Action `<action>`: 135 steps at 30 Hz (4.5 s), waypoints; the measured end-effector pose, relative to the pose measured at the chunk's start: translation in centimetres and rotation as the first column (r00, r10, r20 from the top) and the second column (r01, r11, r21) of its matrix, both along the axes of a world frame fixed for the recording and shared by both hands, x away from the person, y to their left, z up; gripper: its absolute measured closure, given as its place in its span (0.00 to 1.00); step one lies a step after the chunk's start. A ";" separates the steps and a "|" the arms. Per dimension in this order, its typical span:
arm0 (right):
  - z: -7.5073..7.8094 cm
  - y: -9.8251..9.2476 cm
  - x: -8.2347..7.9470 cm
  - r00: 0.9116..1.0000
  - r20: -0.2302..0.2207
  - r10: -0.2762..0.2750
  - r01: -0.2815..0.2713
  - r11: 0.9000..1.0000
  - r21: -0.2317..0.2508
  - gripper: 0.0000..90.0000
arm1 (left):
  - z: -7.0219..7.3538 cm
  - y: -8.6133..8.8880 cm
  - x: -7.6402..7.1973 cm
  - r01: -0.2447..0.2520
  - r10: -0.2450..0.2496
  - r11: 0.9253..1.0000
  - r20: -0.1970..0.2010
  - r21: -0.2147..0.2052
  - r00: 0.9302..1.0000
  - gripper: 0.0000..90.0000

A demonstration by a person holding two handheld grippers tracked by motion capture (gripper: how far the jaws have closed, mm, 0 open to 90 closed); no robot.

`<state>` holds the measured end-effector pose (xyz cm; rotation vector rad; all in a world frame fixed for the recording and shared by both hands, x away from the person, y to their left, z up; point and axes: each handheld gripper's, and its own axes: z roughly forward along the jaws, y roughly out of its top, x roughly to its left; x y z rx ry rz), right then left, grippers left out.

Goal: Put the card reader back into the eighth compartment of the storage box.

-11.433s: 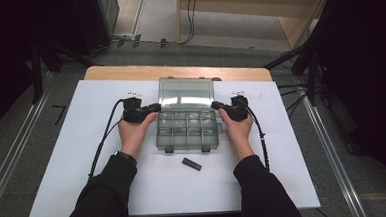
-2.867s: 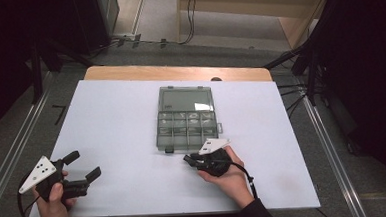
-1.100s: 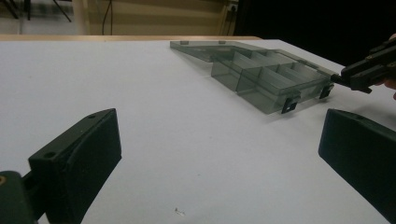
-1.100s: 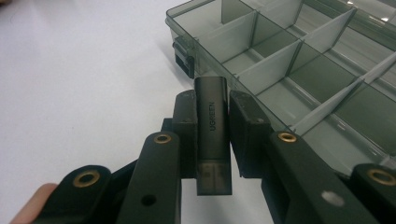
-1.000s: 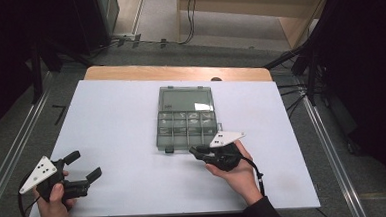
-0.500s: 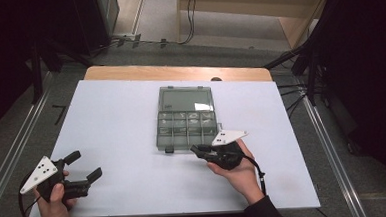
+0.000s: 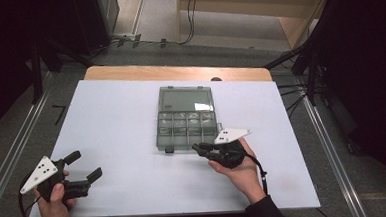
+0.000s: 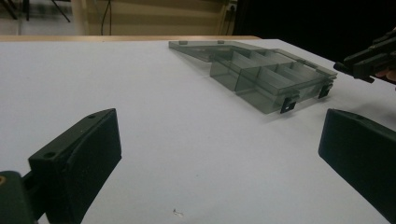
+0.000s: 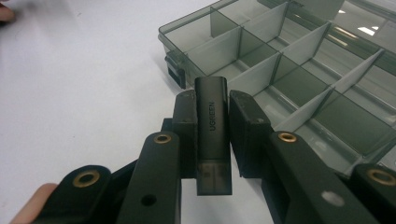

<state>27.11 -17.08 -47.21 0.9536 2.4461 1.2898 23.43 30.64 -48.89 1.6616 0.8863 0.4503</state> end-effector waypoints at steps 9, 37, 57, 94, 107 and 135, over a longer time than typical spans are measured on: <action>0.2 -0.4 0.2 1.000 0.004 -0.010 0.010 1.000 0.011 0.80 | 0.0 0.0 0.0 0.001 -0.001 1.000 0.000 0.000 1.000 0.00; 1.0 -2.0 0.7 0.998 0.012 -0.056 0.056 0.998 0.038 0.80 | 0.0 -0.1 0.0 0.004 -0.004 1.000 0.001 0.001 1.000 0.00; 0.8 -2.4 1.9 0.993 0.007 -0.121 0.120 0.991 0.057 0.80 | 0.0 -0.1 0.1 0.007 -0.007 1.000 0.000 0.004 1.000 0.00; -1.8 -2.6 4.2 0.958 -0.040 -0.283 0.285 0.955 0.083 0.62 | 0.0 -0.1 0.1 0.008 -0.008 1.000 0.001 0.005 1.000 0.00; -0.7 -3.9 3.9 0.962 -0.039 -0.271 0.273 0.941 0.201 0.06 | 0.0 -0.3 0.1 0.011 -0.011 1.000 0.003 0.013 1.000 0.00; 0.4 -5.4 3.0 0.968 0.039 -0.246 0.230 0.944 0.238 0.00 | 1.4 -2.6 0.4 0.048 -0.048 0.999 0.031 0.020 0.998 0.00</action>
